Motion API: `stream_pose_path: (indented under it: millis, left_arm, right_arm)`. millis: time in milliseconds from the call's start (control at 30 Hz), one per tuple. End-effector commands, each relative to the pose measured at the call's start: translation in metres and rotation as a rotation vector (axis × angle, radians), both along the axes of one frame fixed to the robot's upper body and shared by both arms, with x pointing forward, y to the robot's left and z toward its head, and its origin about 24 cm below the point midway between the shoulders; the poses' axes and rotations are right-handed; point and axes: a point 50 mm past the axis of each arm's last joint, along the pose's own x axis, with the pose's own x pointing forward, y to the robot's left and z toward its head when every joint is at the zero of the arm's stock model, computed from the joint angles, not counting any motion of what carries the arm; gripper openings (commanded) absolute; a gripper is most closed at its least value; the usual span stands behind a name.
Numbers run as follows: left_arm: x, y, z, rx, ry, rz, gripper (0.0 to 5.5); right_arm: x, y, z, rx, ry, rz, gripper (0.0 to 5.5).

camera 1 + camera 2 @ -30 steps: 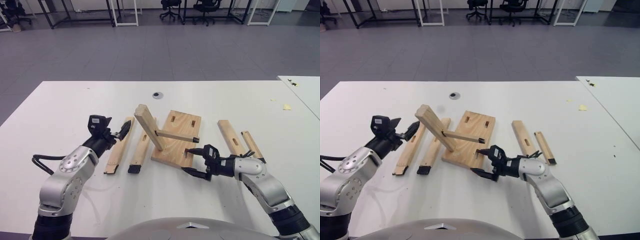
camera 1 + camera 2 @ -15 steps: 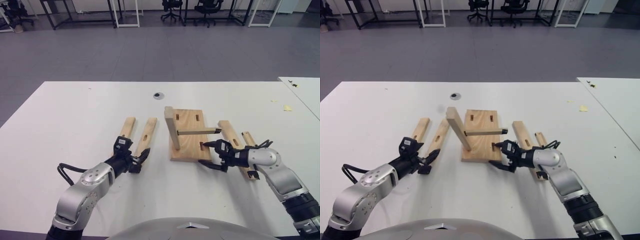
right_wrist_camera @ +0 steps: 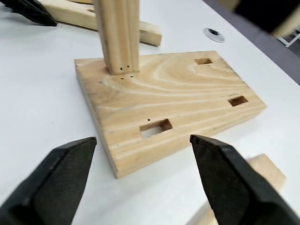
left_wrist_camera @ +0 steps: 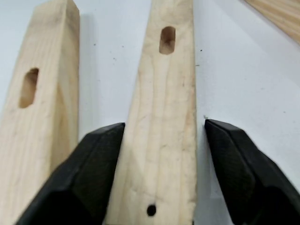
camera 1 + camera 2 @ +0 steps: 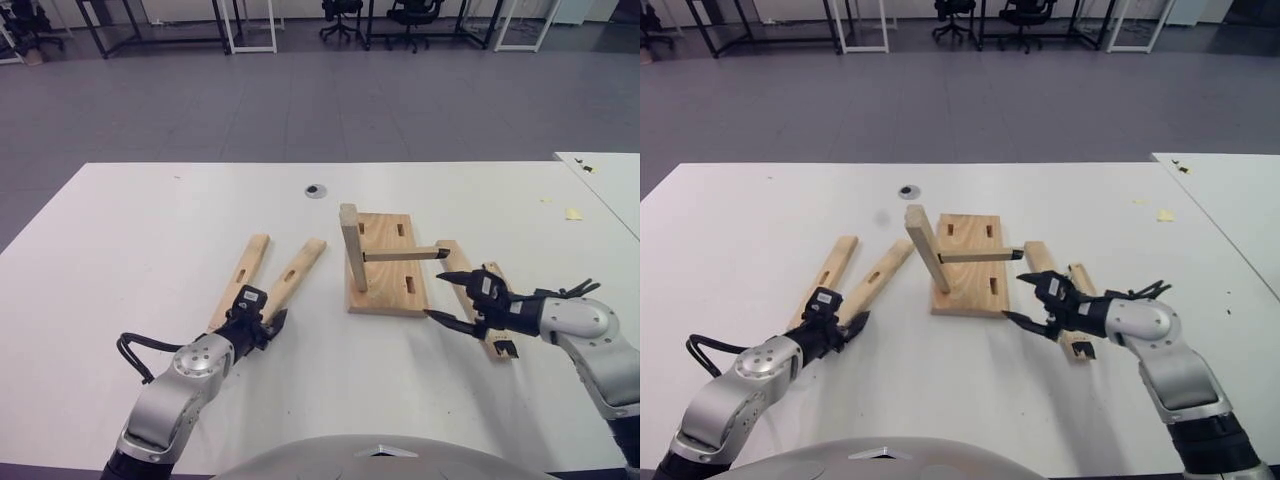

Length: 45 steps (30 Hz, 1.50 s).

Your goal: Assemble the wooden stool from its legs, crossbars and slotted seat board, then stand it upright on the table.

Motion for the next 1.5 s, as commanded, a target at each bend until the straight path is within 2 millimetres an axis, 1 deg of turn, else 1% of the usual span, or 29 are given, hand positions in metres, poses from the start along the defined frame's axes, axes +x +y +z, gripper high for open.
stream_pose_path:
  millis: [33, 67, 133, 167, 200, 233, 300, 367, 400, 433, 467, 500, 533, 600, 633, 667, 700, 767, 833, 900, 967, 1100, 1300, 1400, 1500]
  left_arm:
    - [0.004, 0.002, 0.005, -0.041, -0.028, 0.013, 2.41]
    - [0.005, 0.003, 0.006, -0.046, -0.031, 0.017, 2.28]
    - [0.009, 0.005, 0.008, -0.049, -0.043, 0.021, 2.08]
    - [0.012, 0.007, 0.01, -0.051, -0.056, 0.013, 2.06]
    - [0.016, 0.008, 0.012, -0.055, -0.066, 0.003, 2.06]
    - [0.019, 0.009, 0.015, -0.06, -0.077, -0.013, 2.06]
    - [0.027, 0.009, 0.024, -0.091, -0.122, -0.048, 2.06]
    - [0.041, 0.009, 0.045, -0.109, -0.237, -0.079, 2.06]
    - [0.052, 0.01, 0.063, -0.11, -0.33, -0.088, 2.06]
    - [0.067, 0.011, 0.085, -0.105, -0.441, -0.099, 2.06]
    - [0.081, 0.012, 0.11, -0.105, -0.55, -0.11, 2.06]
    - [0.091, 0.011, 0.131, -0.106, -0.634, -0.123, 2.06]
    - [0.098, 0.009, 0.147, -0.114, -0.697, -0.14, 2.06]
    - [0.103, 0.0, 0.164, -0.13, -0.781, -0.181, 2.06]
    - [0.103, -0.003, 0.169, -0.137, -0.805, -0.197, 2.06]
    - [0.102, -0.011, 0.177, -0.142, -0.85, -0.232, 2.06]
    - [0.101, -0.016, 0.184, -0.148, -0.887, -0.26, 2.06]
    - [0.098, -0.028, 0.197, -0.159, -0.952, -0.323, 2.06]
    - [0.095, -0.038, 0.203, -0.186, -0.979, -0.38, 2.06]
    - [0.09, -0.048, 0.204, -0.228, -0.978, -0.428, 2.06]
    - [0.086, -0.056, 0.201, -0.237, -0.965, -0.47, 2.06]
    - [0.08, -0.061, 0.192, -0.233, -0.94, -0.512, 2.06]
    - [0.078, -0.061, 0.189, -0.232, -0.944, -0.522, 2.06]
    - [0.078, -0.06, 0.189, -0.217, -0.952, -0.527, 2.06]
    - [0.076, -0.062, 0.189, -0.21, -0.96, -0.538, 2.06]
  right_arm:
    - [-0.001, -0.048, 0.029, 0.108, -0.081, -0.281, 3.73]
    - [0.004, -0.063, 0.04, 0.142, -0.136, -0.368, 3.73]
    - [0.014, -0.081, 0.055, 0.175, -0.214, -0.476, 3.73]
    - [0.023, -0.085, 0.065, 0.206, -0.268, -0.528, 3.73]
    - [0.032, -0.085, 0.074, 0.249, -0.309, -0.556, 3.73]
    - [0.04, -0.078, 0.083, 0.305, -0.348, -0.563, 3.73]
    - [0.057, -0.057, 0.097, 0.379, -0.391, -0.517, 3.73]
    - [0.072, -0.03, 0.107, 0.428, -0.397, -0.441, 3.73]
    - [0.081, -0.016, 0.113, 0.482, -0.386, -0.41, 3.73]
    - [0.092, 0.001, 0.121, 0.566, -0.361, -0.391, 3.73]
    - [0.105, 0.018, 0.128, 0.699, -0.295, -0.39, 3.73]
    - [0.114, 0.032, 0.133, 0.805, -0.212, -0.387, 3.73]
    - [0.122, 0.049, 0.133, 0.893, -0.112, -0.37, 3.73]
    - [0.13, 0.075, 0.133, 1.026, 0.056, -0.336, 3.73]
    - [0.131, 0.082, 0.133, 1.068, 0.11, -0.325, 3.73]
    - [0.132, 0.092, 0.137, 1.126, 0.166, -0.3, 3.73]
    - [0.132, 0.1, 0.143, 1.167, 0.201, -0.269, 3.73]
    - [0.131, 0.11, 0.162, 1.26, 0.243, -0.181, 3.73]
    - [0.13, 0.112, 0.177, 1.323, 0.258, -0.12, 3.73]
    - [0.13, 0.112, 0.187, 1.353, 0.265, -0.101, 3.73]
    - [0.13, 0.109, 0.196, 1.387, 0.259, -0.087, 3.73]
    - [0.125, 0.102, 0.209, 1.398, 0.212, -0.06, 3.73]
    - [0.125, 0.085, 0.214, 1.39, 0.183, -0.133, 2.54]
    - [0.125, 0.082, 0.212, 1.359, 0.197, -0.141, 1.93]
    - [0.123, 0.084, 0.211, 1.34, 0.202, -0.133, 1.4]
